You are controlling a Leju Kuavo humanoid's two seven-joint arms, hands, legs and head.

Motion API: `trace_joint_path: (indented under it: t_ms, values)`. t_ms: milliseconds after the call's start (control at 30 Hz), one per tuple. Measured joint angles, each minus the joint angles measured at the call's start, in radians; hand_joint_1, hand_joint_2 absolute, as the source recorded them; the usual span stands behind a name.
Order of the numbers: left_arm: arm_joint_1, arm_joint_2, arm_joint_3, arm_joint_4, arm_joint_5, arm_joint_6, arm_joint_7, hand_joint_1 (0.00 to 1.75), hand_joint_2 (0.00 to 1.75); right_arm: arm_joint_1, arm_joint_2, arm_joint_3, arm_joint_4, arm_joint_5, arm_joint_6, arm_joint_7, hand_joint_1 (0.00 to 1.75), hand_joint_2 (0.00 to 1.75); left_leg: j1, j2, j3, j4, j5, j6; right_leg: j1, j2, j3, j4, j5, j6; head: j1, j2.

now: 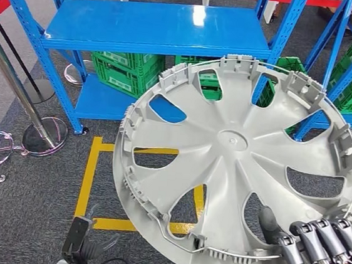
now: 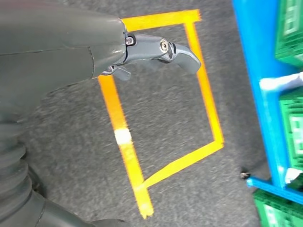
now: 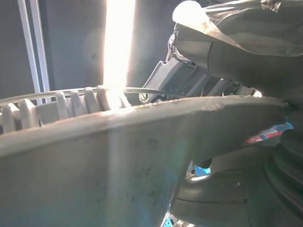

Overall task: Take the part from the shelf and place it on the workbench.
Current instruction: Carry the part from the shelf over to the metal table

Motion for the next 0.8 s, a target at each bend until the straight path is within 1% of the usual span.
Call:
trace_joint_path:
  t_ms: [100,167,367,567,800]
  values:
    - [0.023,-0.001,0.076,-0.048,-0.080,-0.015,-0.001,0.00,1.75,0.003,0.000,-0.002,-0.002,0.000,0.000,0.000,1.75,1.75,0.001,0.000,0.000,0.000,0.000,0.000,0.001,0.000,0.000,0.000,0.000,0.000,0.000,0.000]
    - [0.033,-0.002,0.119,-0.063,-0.129,-0.049,-0.002,0.00,1.75,0.003,0.000,-0.003,-0.004,0.001,0.000,0.000,1.75,1.75,0.002,0.000,0.000,0.000,0.000,0.000,0.001,0.000,0.000,0.001,0.000,0.000,0.000,0.000]
    - [0.054,-0.003,0.183,-0.038,-0.240,-0.144,-0.002,0.00,1.75,0.004,0.000,-0.006,-0.006,0.001,0.000,-0.001,1.75,1.75,0.002,0.000,-0.001,0.000,0.000,0.000,0.001,0.000,-0.001,0.001,0.000,0.000,0.000,0.000]
    - [0.067,0.000,0.218,0.075,-0.294,-0.196,0.003,0.00,1.75,0.009,0.000,-0.009,-0.012,0.000,0.000,0.008,1.75,1.75,0.002,0.000,-0.002,0.000,0.000,0.000,0.001,0.000,-0.002,0.001,0.000,0.000,0.000,0.000]
    - [0.100,0.007,0.218,0.110,-0.337,-0.225,0.002,0.00,1.75,0.014,0.000,-0.010,-0.013,0.000,0.000,0.026,1.75,1.75,0.002,0.000,-0.003,0.000,0.000,0.000,0.001,0.000,-0.003,0.001,0.000,0.000,0.000,0.000]
